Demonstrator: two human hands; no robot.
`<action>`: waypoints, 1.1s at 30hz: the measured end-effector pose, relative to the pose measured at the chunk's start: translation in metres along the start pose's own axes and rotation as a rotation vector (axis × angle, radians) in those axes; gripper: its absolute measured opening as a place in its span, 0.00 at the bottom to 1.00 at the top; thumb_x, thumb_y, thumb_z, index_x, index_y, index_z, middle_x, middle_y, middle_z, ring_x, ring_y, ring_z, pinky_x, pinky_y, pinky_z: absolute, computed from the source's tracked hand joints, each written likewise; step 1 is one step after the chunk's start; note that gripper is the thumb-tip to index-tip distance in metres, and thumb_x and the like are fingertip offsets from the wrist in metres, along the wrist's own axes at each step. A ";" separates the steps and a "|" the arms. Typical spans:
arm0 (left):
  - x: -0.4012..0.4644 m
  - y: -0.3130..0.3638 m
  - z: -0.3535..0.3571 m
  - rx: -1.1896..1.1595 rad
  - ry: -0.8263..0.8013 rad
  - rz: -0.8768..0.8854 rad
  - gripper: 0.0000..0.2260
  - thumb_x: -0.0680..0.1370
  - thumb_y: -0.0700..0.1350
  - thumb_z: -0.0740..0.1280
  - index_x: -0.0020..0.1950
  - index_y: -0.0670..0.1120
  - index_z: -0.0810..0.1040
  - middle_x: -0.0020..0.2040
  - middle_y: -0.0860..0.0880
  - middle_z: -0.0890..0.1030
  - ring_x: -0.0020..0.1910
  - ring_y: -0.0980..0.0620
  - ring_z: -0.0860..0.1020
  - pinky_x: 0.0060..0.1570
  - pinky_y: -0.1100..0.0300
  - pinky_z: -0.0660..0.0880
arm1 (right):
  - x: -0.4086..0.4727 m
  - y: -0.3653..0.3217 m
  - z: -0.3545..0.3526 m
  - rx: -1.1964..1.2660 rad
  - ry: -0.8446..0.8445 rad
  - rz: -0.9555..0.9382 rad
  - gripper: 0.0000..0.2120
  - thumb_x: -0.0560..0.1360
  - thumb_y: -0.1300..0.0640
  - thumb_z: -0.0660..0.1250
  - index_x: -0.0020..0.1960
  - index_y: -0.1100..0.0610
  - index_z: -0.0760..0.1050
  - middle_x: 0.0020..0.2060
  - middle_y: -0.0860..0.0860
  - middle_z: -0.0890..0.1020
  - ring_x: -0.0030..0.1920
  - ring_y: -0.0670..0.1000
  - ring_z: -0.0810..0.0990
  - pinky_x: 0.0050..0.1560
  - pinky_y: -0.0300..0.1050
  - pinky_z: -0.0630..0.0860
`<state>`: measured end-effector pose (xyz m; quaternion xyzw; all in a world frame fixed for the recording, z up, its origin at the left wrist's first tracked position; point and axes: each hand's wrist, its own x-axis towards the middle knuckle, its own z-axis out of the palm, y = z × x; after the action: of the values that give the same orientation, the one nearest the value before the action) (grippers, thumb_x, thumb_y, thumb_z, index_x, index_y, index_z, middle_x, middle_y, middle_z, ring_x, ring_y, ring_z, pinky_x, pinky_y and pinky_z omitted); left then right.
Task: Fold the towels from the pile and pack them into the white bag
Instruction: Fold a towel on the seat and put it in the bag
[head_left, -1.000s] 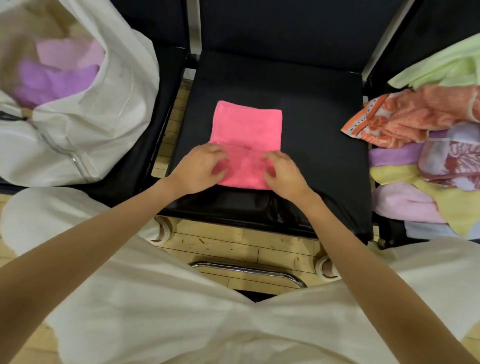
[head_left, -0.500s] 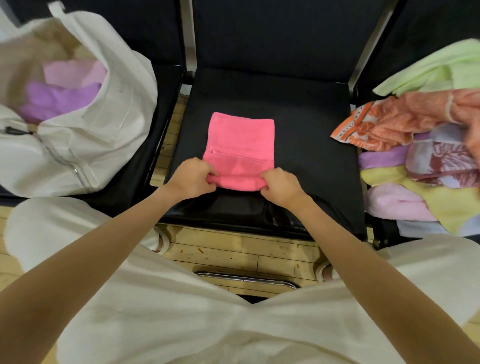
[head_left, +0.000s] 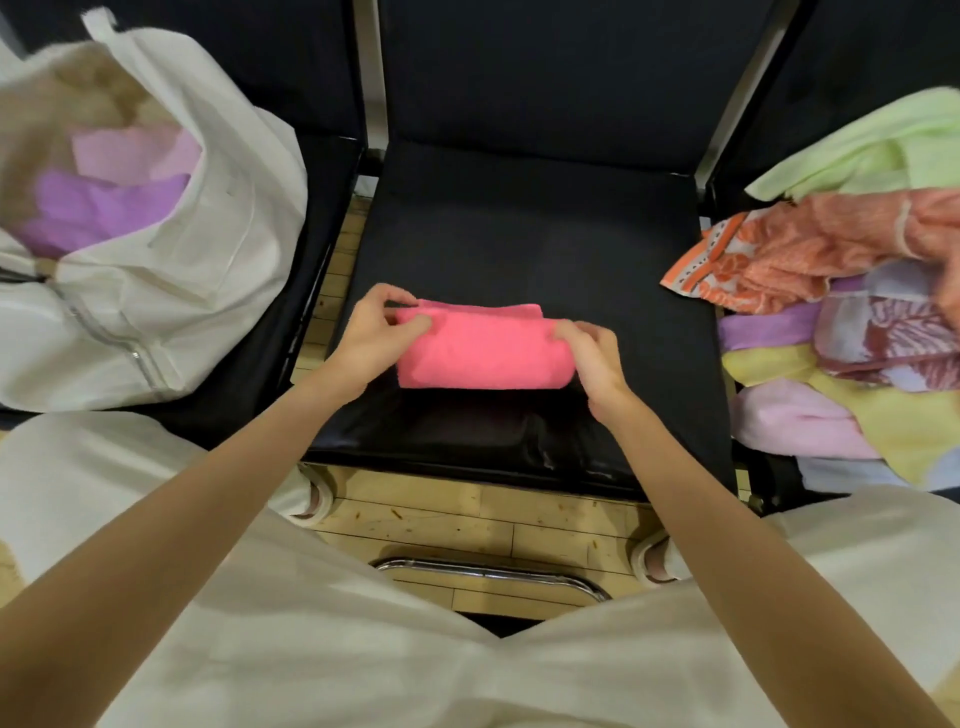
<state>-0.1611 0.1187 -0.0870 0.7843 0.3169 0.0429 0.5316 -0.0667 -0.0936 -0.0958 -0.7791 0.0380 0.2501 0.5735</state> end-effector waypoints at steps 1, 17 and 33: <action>0.006 0.001 0.001 -0.074 0.050 -0.075 0.15 0.74 0.44 0.71 0.59 0.45 0.73 0.56 0.49 0.75 0.53 0.53 0.75 0.49 0.61 0.75 | 0.005 -0.002 0.002 0.074 0.016 0.052 0.06 0.74 0.54 0.66 0.39 0.51 0.72 0.42 0.47 0.76 0.51 0.48 0.76 0.55 0.47 0.73; 0.045 -0.019 0.018 0.109 0.118 -0.156 0.28 0.71 0.38 0.72 0.68 0.40 0.64 0.60 0.44 0.73 0.56 0.50 0.74 0.54 0.58 0.74 | 0.064 0.014 0.031 -0.266 0.128 -0.020 0.15 0.73 0.61 0.70 0.58 0.63 0.74 0.46 0.49 0.76 0.48 0.47 0.75 0.50 0.39 0.72; 0.011 -0.005 0.012 0.343 0.176 -0.112 0.22 0.73 0.53 0.71 0.57 0.37 0.74 0.57 0.40 0.78 0.57 0.41 0.76 0.50 0.55 0.71 | 0.021 0.004 0.035 -0.511 0.103 -0.195 0.08 0.75 0.59 0.67 0.49 0.61 0.69 0.41 0.51 0.76 0.44 0.54 0.78 0.37 0.42 0.70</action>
<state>-0.1493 0.1162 -0.0999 0.8377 0.4077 0.0272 0.3622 -0.0621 -0.0588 -0.1157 -0.9103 -0.0724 0.1550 0.3769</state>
